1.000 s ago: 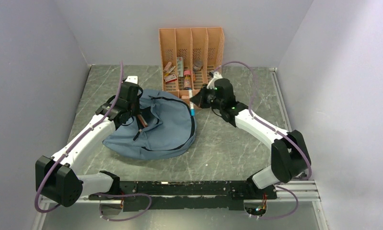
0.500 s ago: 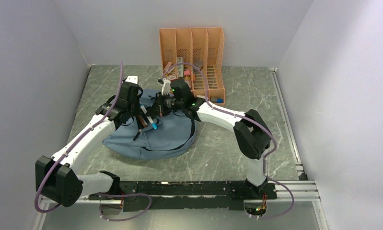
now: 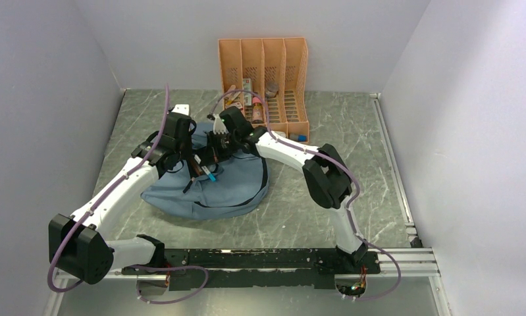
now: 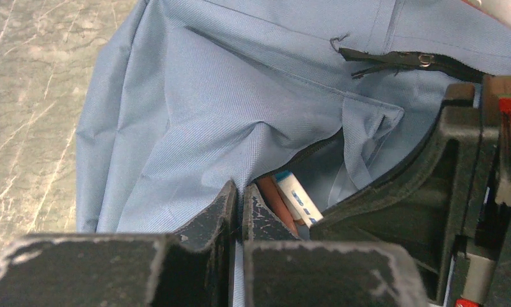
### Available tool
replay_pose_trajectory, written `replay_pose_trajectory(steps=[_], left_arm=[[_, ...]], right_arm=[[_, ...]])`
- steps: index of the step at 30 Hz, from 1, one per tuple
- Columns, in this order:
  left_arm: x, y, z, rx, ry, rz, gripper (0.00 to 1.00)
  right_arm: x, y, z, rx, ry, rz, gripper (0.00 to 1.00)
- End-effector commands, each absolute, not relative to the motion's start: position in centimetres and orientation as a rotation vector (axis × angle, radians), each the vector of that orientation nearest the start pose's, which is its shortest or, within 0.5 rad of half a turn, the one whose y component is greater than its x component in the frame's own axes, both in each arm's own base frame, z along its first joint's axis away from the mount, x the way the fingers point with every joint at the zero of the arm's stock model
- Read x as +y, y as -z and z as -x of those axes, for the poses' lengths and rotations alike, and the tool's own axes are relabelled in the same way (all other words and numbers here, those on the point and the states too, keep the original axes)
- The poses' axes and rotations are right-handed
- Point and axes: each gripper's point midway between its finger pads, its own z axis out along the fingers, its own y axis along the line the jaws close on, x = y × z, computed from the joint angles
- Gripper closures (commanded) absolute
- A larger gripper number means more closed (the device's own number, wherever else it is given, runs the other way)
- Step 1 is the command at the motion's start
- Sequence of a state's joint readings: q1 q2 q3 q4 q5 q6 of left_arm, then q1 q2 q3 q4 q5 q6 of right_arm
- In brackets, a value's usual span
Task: Pack the student bag
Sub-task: Place the stationery in the student bag.
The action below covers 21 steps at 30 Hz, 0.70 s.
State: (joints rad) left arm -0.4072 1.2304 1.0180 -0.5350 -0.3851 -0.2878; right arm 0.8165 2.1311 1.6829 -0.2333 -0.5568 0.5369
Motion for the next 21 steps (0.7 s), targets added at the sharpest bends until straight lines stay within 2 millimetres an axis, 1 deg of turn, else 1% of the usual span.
replay_pose_trajectory(steps=[1, 4, 5, 10, 13, 16, 19, 21], left_arm=[[-8.2, -19.5, -34.0, 2.178, -0.063, 0.087, 0.95], [-8.1, -19.5, -34.0, 2.176, -0.065, 0.089, 0.95], [-8.1, -19.5, -34.0, 2.177, -0.066, 0.089, 0.95], [-8.2, -19.5, -34.0, 2.178, -0.064, 0.086, 0.95], [-8.2, -19.5, -34.0, 2.179, -0.066, 0.086, 0.95], [-8.2, -19.5, -34.0, 2.179, -0.066, 0.088, 0.95], [-8.2, -19.4, -34.0, 2.180, -0.068, 0.086, 0.95], [-8.2, -19.4, -34.0, 2.179, -0.069, 0.086, 0.95]], right_arm=[[48.9, -12.4, -30.3, 2.404, -1.289, 0.670, 1.00], [49.9, -12.7, -31.3, 2.397, -1.298, 0.667, 1.00], [50.4, -13.1, -31.8, 2.387, -1.303, 0.661, 1.00], [52.0, -12.7, -33.1, 2.371, -1.344, 0.597, 0.99], [52.7, -12.3, -33.9, 2.351, -1.359, 0.545, 0.94], [53.1, -12.5, -34.2, 2.321, -1.383, 0.514, 0.89], [53.3, -12.5, -34.1, 2.311, -1.388, 0.524, 0.80], [53.2, -12.5, -33.9, 2.306, -1.375, 0.535, 0.76]])
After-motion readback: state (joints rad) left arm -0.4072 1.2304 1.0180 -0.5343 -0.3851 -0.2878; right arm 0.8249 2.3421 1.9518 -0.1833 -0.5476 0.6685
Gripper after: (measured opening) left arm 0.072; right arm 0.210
